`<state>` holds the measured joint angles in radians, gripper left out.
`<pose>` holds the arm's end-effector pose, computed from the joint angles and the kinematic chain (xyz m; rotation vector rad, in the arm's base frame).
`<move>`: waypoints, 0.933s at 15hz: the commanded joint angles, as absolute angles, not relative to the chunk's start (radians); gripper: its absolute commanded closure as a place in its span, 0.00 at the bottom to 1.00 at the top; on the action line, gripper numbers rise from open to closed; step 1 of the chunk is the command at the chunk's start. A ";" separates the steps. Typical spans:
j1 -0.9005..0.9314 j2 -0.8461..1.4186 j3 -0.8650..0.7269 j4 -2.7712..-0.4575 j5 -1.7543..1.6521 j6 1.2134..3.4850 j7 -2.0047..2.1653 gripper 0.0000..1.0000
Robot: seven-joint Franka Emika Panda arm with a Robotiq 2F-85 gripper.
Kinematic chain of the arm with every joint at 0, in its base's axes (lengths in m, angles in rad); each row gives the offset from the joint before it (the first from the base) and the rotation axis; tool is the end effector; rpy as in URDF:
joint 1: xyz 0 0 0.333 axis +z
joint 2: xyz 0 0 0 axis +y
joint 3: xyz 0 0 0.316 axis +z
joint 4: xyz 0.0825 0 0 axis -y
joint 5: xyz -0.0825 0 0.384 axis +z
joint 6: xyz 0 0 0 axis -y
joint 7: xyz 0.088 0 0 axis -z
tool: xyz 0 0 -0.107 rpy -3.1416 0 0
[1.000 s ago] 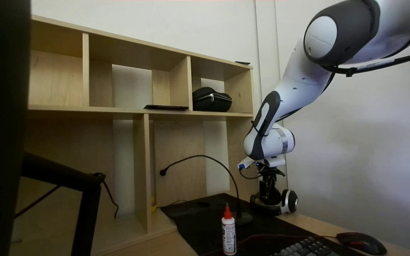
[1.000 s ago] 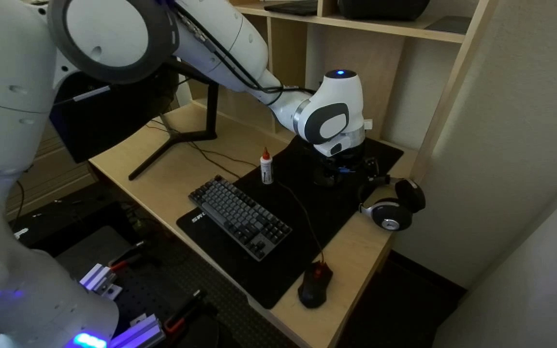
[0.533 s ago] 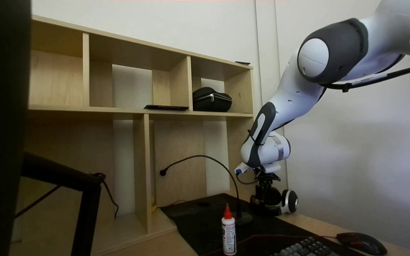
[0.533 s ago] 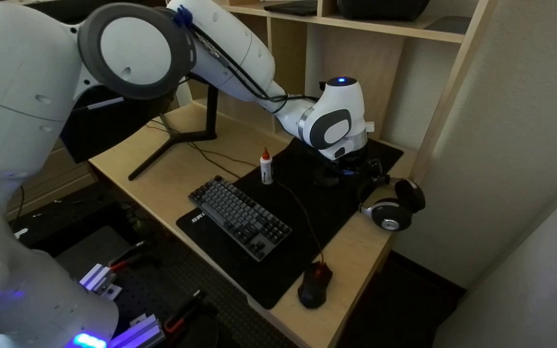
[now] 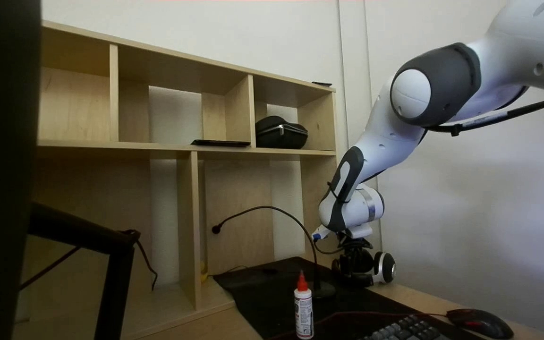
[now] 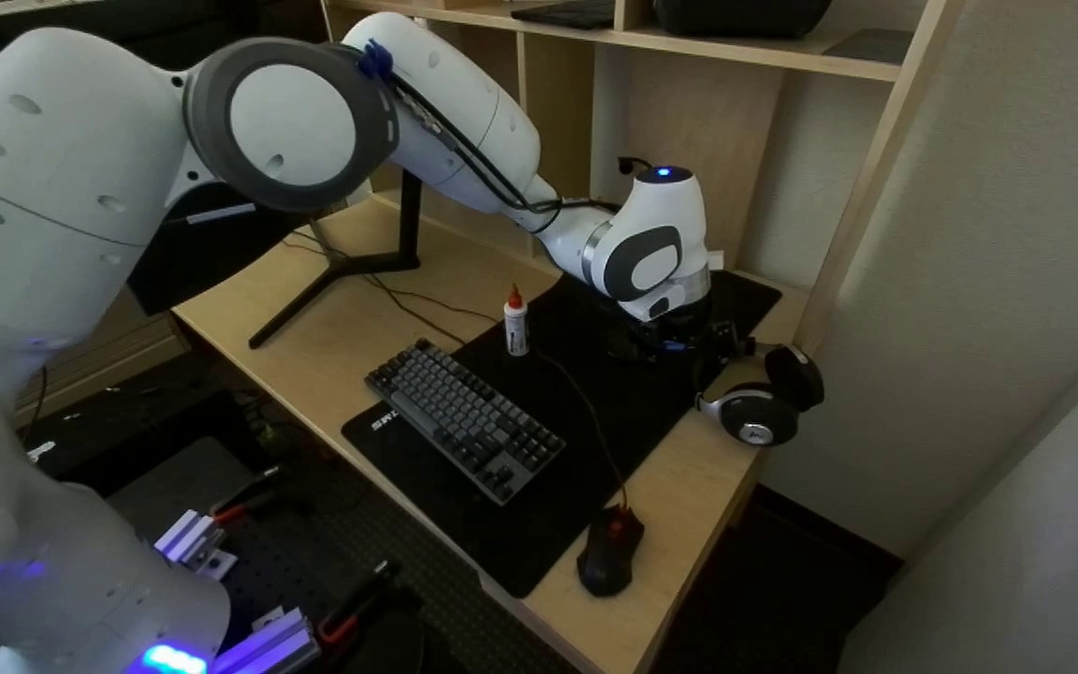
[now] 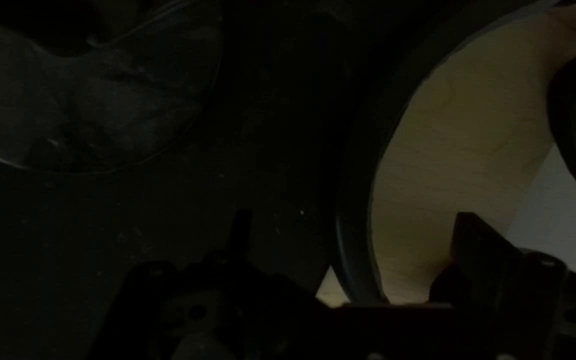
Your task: Move the black desktop microphone to the right and the headphones to the left
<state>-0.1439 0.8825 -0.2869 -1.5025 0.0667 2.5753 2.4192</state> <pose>0.6793 -0.2699 0.1780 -0.5466 2.9687 -0.3980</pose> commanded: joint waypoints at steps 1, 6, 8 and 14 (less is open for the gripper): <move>-0.155 0.979 -0.297 -1.378 0.082 2.536 2.429 0.00; -0.194 1.048 -0.276 -1.273 0.090 2.433 2.404 0.33; -0.199 1.056 -0.276 -1.238 0.091 2.394 2.407 0.47; -0.213 1.086 -0.286 -1.185 0.083 2.355 2.421 0.91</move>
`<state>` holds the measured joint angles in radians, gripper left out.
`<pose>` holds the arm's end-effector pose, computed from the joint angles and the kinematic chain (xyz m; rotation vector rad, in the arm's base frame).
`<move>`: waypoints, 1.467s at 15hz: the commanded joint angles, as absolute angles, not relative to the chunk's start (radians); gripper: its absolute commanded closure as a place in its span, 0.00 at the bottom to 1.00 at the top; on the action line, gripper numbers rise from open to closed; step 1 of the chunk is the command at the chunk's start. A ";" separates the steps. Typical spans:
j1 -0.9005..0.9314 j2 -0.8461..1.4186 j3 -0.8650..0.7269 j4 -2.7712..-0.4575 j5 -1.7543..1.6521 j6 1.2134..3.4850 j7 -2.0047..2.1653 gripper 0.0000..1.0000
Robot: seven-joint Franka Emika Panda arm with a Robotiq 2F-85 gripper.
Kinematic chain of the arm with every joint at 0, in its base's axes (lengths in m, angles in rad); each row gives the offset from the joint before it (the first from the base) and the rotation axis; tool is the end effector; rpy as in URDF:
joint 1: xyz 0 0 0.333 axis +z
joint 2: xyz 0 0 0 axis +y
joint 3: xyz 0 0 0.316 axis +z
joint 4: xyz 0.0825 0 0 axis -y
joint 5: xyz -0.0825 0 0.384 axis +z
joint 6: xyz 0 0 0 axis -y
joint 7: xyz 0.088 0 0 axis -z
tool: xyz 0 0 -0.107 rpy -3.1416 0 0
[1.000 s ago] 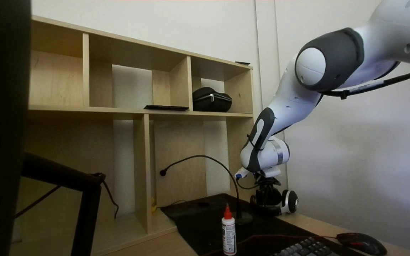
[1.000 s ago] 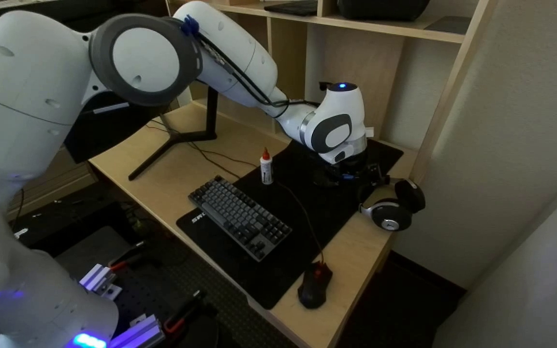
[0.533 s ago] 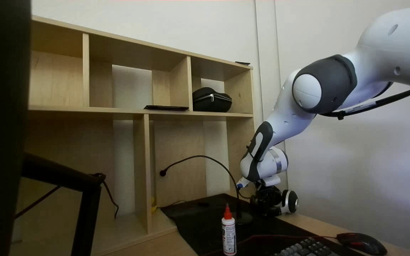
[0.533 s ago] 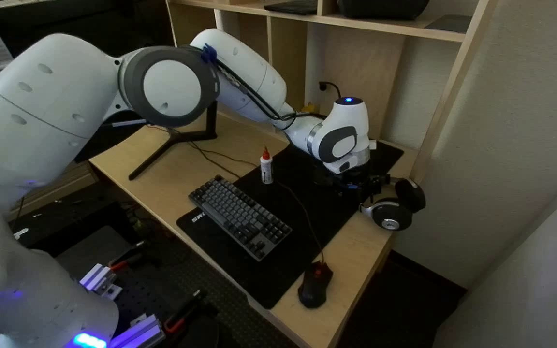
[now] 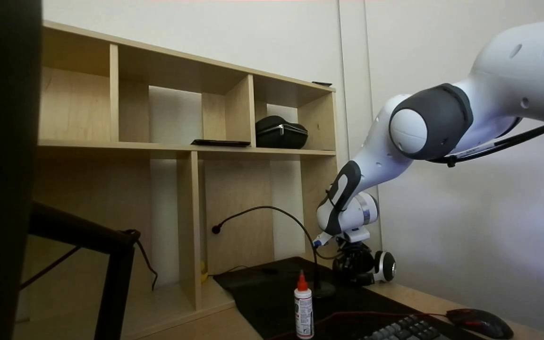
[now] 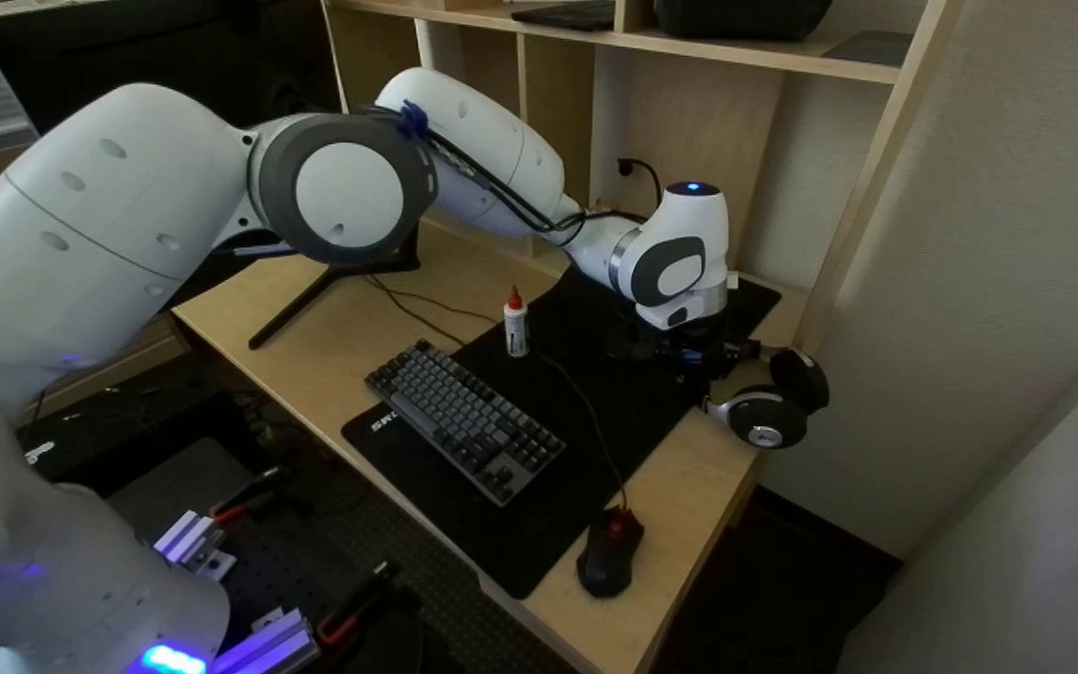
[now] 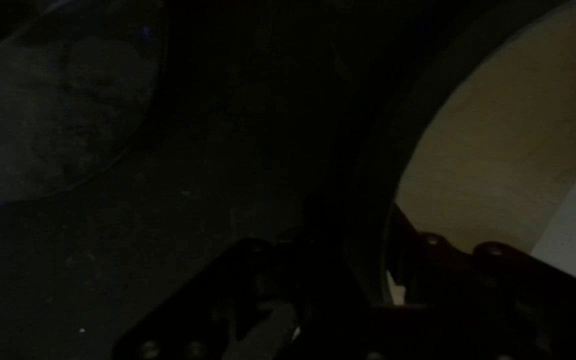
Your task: Move the black desktop microphone to the right and the headphones to the left
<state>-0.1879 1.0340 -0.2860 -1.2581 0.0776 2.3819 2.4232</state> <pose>0.7001 -0.2923 0.1527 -0.5297 3.0736 -0.3444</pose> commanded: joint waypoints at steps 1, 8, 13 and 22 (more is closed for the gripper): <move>-0.215 1.083 -0.286 -1.185 0.084 2.349 2.422 0.97; -0.234 0.863 -0.286 -1.370 0.095 2.396 2.381 0.95; -0.241 0.629 -0.283 -1.580 0.081 2.449 2.287 0.95; -0.241 0.205 -0.283 -2.003 0.054 2.431 1.756 0.95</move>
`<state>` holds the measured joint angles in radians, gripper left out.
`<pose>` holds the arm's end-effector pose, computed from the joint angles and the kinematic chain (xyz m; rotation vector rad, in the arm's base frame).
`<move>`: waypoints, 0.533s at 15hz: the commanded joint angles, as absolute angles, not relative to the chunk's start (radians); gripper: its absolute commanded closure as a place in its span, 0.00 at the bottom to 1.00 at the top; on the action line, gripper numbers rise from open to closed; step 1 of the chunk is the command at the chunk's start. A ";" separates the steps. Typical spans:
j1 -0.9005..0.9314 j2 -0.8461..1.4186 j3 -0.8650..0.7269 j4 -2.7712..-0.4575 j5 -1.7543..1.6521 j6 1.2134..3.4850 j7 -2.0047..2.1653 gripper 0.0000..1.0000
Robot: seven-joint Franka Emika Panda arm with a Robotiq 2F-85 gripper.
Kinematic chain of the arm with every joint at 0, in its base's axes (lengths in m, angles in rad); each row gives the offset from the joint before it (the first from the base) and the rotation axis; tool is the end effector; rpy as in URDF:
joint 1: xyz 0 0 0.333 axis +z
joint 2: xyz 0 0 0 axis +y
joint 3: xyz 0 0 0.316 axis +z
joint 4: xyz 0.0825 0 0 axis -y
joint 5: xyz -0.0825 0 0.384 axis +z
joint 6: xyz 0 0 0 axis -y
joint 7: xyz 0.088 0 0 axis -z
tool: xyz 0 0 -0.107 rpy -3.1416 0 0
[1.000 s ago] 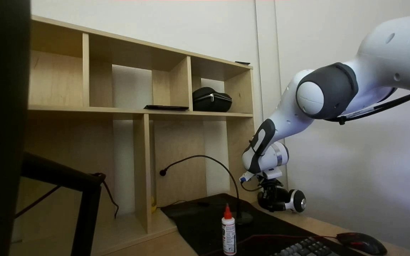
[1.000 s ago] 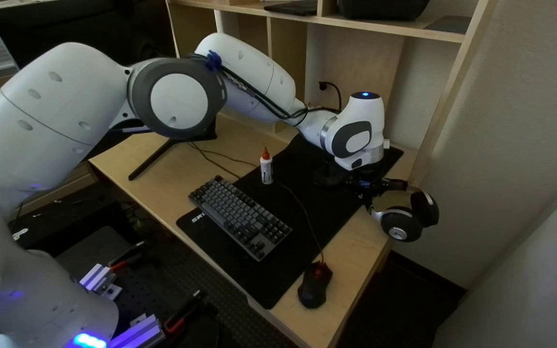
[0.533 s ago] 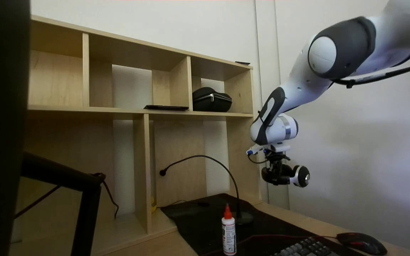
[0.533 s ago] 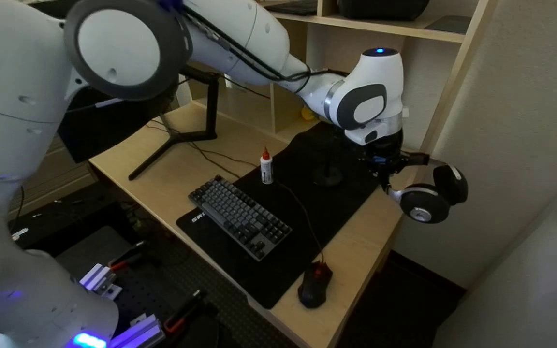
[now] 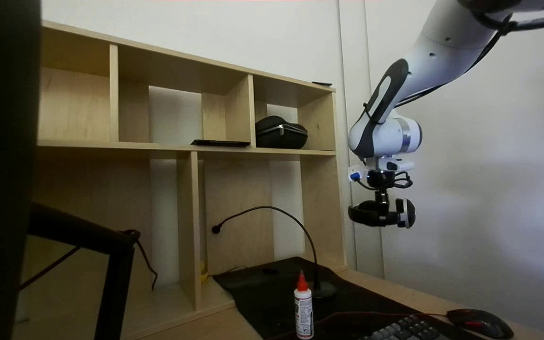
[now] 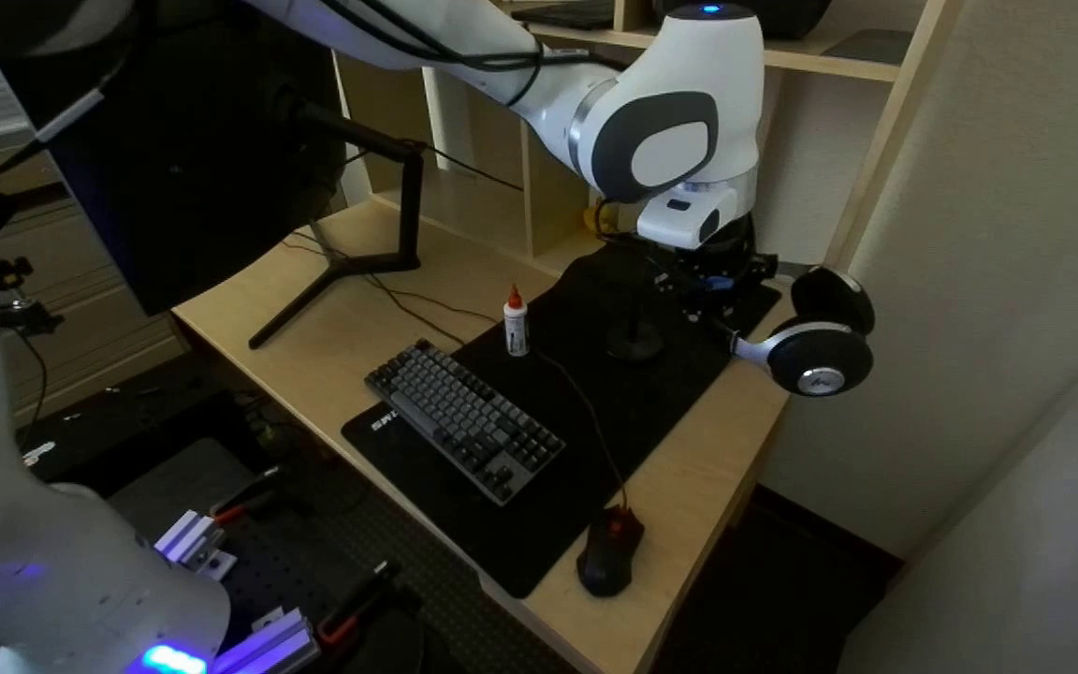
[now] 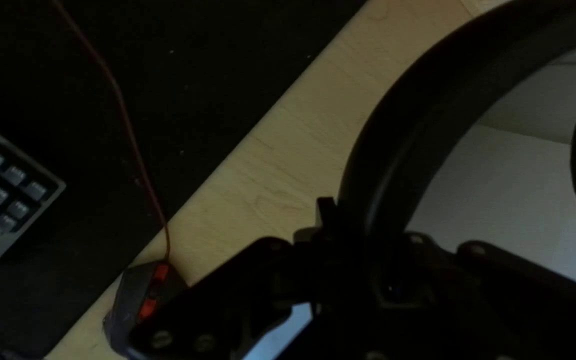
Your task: Move the black desktop microphone to the right and the headphones to the left
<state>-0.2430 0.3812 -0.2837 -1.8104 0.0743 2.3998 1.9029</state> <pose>0.5807 -0.3187 0.3619 -1.0265 2.8389 -0.3070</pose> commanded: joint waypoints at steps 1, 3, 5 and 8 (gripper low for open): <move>-0.241 0.158 -0.287 -2.054 0.050 2.441 1.705 0.95; -0.247 0.057 -0.288 -2.162 0.052 2.437 1.583 0.95; -0.250 -0.048 -0.293 -2.273 0.064 2.438 1.498 0.95; -0.254 0.005 -0.289 -2.223 0.069 2.393 1.537 0.81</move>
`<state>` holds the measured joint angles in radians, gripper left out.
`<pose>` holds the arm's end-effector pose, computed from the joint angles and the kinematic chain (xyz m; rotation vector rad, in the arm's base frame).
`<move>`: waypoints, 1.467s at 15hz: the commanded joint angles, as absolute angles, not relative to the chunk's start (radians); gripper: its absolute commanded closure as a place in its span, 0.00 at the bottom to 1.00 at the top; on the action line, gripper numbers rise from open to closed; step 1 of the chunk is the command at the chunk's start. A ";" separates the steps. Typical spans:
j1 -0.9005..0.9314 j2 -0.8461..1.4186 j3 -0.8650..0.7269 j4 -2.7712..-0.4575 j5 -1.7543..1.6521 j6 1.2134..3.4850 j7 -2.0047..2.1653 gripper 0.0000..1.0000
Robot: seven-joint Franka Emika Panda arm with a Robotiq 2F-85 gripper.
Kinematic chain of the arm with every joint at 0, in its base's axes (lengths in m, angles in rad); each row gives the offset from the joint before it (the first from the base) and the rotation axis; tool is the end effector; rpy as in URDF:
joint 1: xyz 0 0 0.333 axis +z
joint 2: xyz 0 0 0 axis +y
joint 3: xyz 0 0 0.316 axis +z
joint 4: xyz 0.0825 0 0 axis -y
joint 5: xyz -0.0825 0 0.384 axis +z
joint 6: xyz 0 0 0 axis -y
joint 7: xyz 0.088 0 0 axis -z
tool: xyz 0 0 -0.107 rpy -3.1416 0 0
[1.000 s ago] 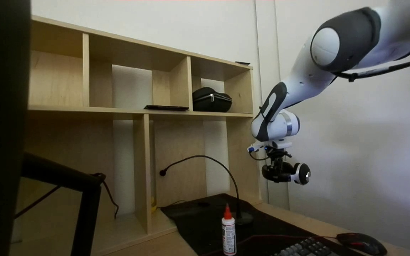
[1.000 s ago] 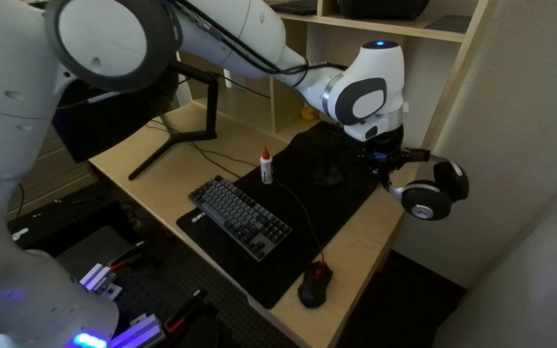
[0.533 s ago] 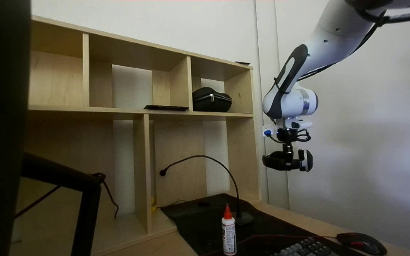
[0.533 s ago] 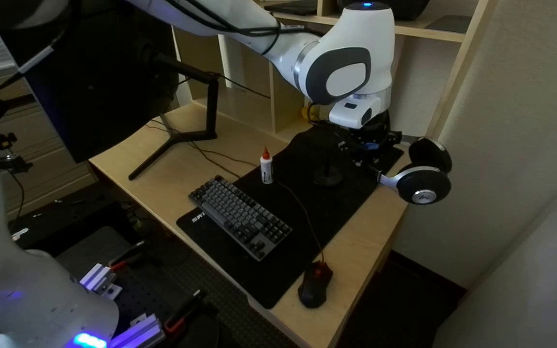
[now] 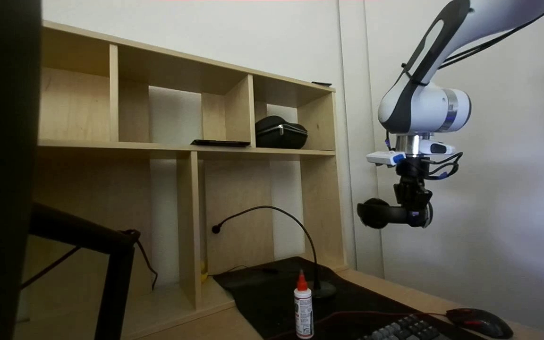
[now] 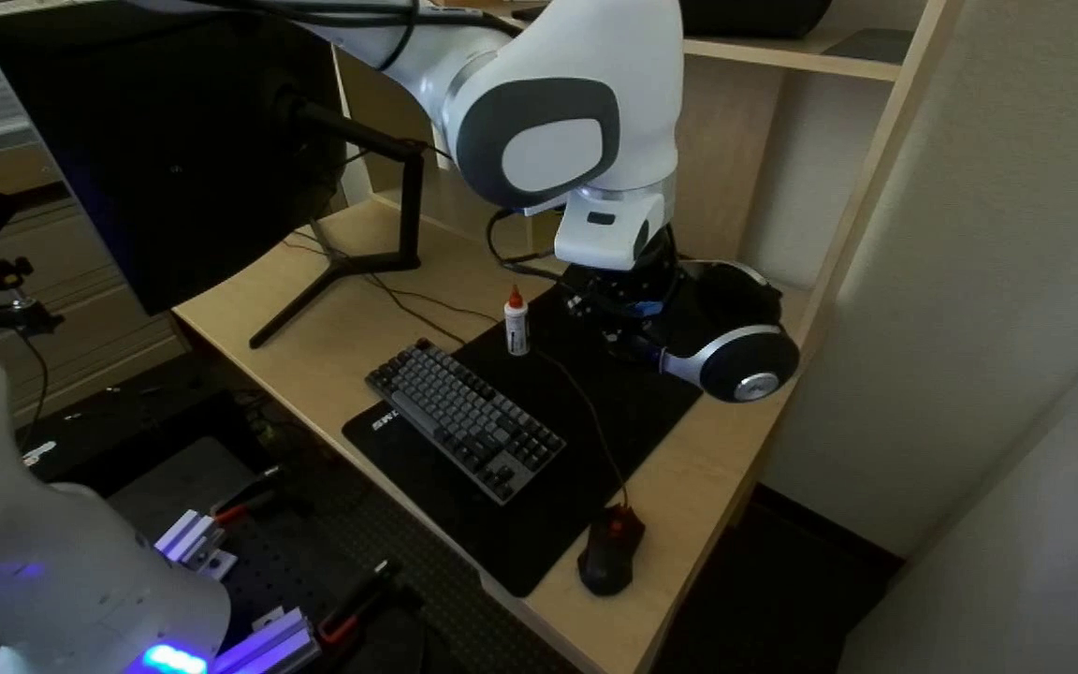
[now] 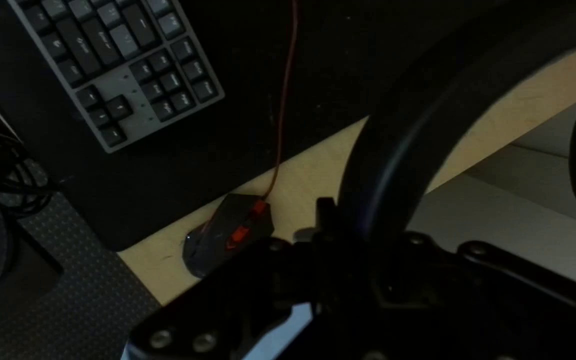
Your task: Move the black desktop microphone to the right and the headphones to the left
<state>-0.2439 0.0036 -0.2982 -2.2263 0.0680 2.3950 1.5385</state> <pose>0.4647 -0.2792 0.3878 -1.4647 2.6341 -0.1838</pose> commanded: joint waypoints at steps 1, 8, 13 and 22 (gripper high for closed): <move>-0.255 0.000 -0.288 -2.228 0.069 2.392 1.539 0.81; -0.241 -0.010 -0.279 -2.306 0.022 2.339 1.407 0.95; -0.233 -0.154 -0.258 -2.502 0.001 2.330 1.193 0.95; -0.229 -0.328 -0.158 -2.679 0.053 2.333 1.009 0.81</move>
